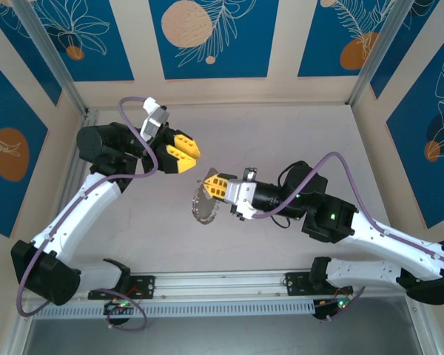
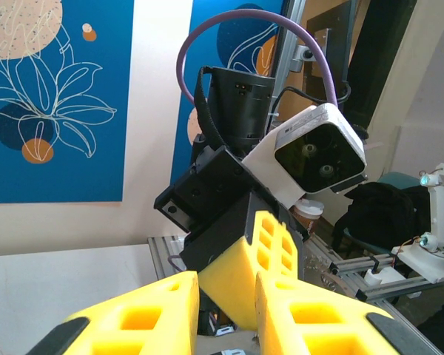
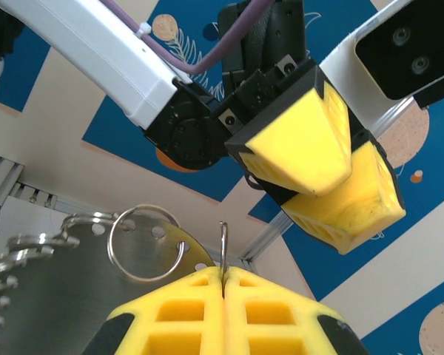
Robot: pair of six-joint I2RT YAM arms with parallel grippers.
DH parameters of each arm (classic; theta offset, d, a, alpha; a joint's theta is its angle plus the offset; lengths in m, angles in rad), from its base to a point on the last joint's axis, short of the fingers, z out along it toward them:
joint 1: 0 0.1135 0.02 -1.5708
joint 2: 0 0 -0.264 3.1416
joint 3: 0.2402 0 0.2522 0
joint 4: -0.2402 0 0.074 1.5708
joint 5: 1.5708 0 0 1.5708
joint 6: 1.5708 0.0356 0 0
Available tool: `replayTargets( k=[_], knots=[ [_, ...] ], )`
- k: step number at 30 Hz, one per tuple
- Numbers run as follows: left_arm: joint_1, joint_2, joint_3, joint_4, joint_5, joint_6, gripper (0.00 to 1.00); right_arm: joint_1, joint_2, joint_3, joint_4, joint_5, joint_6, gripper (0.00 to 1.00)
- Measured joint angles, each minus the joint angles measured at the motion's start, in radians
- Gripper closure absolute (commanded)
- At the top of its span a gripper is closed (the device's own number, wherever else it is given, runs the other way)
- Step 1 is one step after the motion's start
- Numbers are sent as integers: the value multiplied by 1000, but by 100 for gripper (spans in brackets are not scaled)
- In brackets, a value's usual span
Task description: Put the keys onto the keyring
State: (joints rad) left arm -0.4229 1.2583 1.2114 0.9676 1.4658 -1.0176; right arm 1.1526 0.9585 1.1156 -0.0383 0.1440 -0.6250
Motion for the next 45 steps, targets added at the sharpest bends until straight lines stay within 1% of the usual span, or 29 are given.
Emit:
replayTargets(
  k=[8, 13, 17, 20, 25, 33, 37, 40, 45],
  knots=[
    [0, 0, 0, -19, -2, 23, 72, 6, 2, 0, 23, 50, -5, 100],
    [0, 0, 0, -88, -19, 95, 72, 6, 2, 0, 31, 69, -8, 100],
    [0, -6, 0, -203, -43, 192, 70, 6, 2, -2, 32, 84, -8, 100],
    [0, -25, 0, -327, -65, 296, 69, 6, 1, -5, 37, 90, -8, 100],
    [0, -66, 11, -529, -84, 460, 70, 6, -1, -6, 37, 92, -8, 100],
    [0, -106, 23, -676, -84, 573, 70, -8, -9, -6, 38, 114, 8, 100],
    [0, -119, 50, -804, -109, 663, 68, -6, -6, -10, 51, 146, 7, 100],
    [1, -126, 69, -880, -140, 714, 66, -6, -1, -20, 81, 187, 0, 100],
    [1, -132, 80, -949, -191, 745, 65, -6, 26, -53, 165, 287, -25, 100]
  ],
)
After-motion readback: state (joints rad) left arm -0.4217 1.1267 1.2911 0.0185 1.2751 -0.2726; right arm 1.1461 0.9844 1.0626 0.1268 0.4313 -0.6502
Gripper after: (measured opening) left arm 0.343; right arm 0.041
